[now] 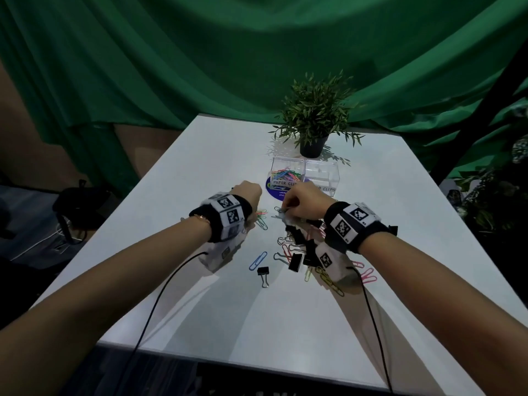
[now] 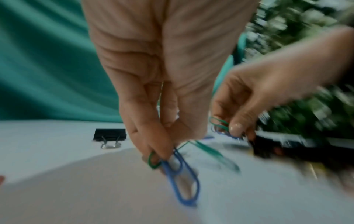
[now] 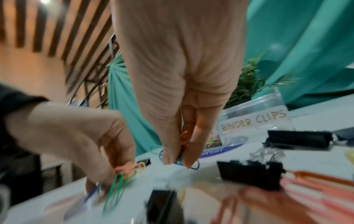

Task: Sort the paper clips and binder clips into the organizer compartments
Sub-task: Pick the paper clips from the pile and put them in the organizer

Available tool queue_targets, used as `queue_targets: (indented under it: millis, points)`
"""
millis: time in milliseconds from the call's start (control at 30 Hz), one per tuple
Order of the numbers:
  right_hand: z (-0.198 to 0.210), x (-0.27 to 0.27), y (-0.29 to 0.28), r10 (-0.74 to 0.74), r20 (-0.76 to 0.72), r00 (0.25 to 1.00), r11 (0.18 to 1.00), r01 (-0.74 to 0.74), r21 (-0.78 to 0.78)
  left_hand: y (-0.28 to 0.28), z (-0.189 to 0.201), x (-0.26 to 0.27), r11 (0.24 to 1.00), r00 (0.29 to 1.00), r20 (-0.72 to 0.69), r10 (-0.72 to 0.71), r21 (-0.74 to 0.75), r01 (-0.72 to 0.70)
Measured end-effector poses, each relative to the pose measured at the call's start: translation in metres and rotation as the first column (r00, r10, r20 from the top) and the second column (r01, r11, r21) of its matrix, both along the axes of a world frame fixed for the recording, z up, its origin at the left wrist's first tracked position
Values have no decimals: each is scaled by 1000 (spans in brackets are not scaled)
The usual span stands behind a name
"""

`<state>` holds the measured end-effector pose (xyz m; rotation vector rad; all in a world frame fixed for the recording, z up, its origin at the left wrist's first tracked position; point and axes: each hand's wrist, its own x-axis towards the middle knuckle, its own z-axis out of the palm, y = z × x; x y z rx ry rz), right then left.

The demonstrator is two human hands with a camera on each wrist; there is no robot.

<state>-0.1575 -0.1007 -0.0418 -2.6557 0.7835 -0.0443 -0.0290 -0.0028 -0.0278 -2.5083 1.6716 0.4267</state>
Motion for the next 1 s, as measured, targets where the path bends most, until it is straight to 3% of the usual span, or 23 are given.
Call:
queue_targets:
  millis: [167, 300, 400, 433, 533, 633, 800, 1000]
  points:
    - [23, -12, -27, -258, 203, 945, 950, 209, 233, -16, 17, 18, 975, 935, -331, 129, -129, -180]
    - [42, -15, -50, -458, 402, 793, 869, 305, 389, -37, 46, 27, 896, 661, -745, 96, -224, -383]
    - [46, -6, -61, -577, 521, 629, 801, 311, 511, -60, 57, 26, 763, 400, -917, -3, -260, -592]
    - [45, -1, -62, -597, 545, 589, 791, 316, 524, -71, 55, 25, 716, 357, -934, -16, -260, -648]
    - [40, 15, -63, -642, 568, 514, 763, 361, 536, -96, 40, 21, 639, 400, -916, 25, -293, -711]
    - [24, 28, -66, -691, 518, 504, 717, 387, 580, -106, 19, 18, 643, 494, -861, 121, -311, -700]
    - [12, 32, -73, -608, 394, 689, 786, 455, 417, -110, 7, 25, 734, 694, -700, 168, -381, -562]
    - [47, -6, -55, -433, 332, 838, 897, 362, 254, -70, 32, 12, 818, 881, -470, -48, -525, -236]
